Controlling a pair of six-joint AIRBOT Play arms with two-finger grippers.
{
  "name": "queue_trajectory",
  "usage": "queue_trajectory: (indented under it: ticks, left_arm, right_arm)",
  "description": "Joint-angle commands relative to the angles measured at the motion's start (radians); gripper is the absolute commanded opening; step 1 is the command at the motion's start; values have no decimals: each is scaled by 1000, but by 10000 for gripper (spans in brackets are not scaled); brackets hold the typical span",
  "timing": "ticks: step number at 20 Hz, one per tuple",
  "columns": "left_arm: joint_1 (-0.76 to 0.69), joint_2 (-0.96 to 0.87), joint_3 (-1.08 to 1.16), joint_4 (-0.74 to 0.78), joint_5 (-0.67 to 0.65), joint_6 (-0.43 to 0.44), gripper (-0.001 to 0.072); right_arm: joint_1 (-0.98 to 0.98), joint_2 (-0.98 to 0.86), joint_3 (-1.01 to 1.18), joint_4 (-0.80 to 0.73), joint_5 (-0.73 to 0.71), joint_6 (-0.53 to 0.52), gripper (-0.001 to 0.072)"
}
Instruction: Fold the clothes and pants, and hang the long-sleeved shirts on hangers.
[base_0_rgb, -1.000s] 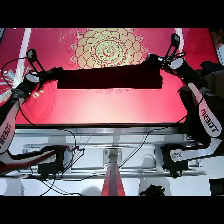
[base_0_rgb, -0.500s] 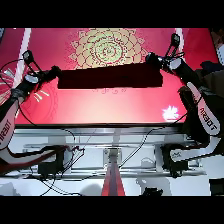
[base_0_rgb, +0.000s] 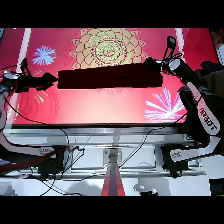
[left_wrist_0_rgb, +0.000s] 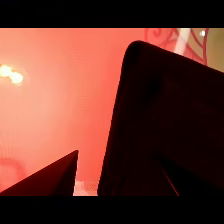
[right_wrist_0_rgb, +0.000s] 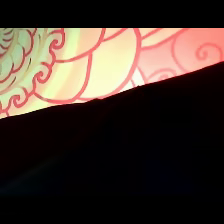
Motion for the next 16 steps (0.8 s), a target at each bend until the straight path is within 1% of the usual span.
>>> queue_trajectory:
  ticks: [1,2,3,4,5,6,7,9,10,11,13,14,15,16]
  left_arm:
    - [-42,-85,51,-37,-57,55,517]
    - [-70,-105,64,-48,-51,55,516]
    - [-98,-120,76,-48,-37,55,486]
    - [-122,-124,82,-47,-6,56,435]
    - [-142,-123,91,-47,23,70,313]
    - [-157,-123,105,-47,30,104,163]
    - [-166,-121,126,-47,24,116,6]
    - [-172,-94,168,-40,-7,115,7]
    - [-172,-64,188,-4,-32,114,7]
    - [-172,-20,202,53,-62,114,6]
    - [-171,98,206,131,-143,105,7]
    - [-167,164,206,142,-206,99,7]
    - [-163,236,206,146,-275,99,8]
    - [-163,302,206,151,-333,99,8]
  right_arm:
    - [6,-2,2,-8,101,-23,510]
    - [16,-2,8,-10,125,-58,509]
    - [29,-2,16,-11,142,-82,507]
    - [45,-2,27,-13,142,-85,497]
    - [65,-2,39,-16,137,-85,405]
    - [89,-2,54,-23,127,-84,347]
    - [113,-2,68,-35,118,-82,329]
    - [166,-2,98,-36,107,-81,291]
    - [191,-2,111,-37,103,-81,187]
    - [217,-2,124,-37,97,-81,138]
    - [272,-4,144,-37,77,-75,103]
    - [298,-12,160,-37,80,-66,39]
    - [331,-29,181,-36,79,-45,18]
    - [363,-50,207,-34,80,-27,18]
